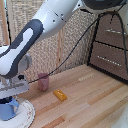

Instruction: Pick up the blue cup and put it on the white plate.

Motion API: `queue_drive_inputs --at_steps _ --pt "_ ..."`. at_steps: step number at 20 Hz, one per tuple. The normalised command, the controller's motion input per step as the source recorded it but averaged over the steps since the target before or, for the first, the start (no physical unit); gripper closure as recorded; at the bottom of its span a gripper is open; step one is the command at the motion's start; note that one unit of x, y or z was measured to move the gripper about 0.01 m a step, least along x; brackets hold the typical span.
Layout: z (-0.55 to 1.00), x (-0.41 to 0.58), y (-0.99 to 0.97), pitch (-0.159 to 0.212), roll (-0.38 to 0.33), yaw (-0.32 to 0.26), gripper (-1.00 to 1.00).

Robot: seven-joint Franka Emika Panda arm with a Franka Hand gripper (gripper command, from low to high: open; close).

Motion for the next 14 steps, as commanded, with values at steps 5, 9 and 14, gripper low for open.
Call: queue_drive_inputs --at_steps 5,9,14 --pt "0.38 0.119 -0.02 -0.137 -0.187 0.192 -1.0" --pt "0.63 0.066 -0.26 -0.089 -0.078 0.111 -1.0" --pt "0.67 0.0 -0.29 -0.008 -0.007 0.06 -1.0"
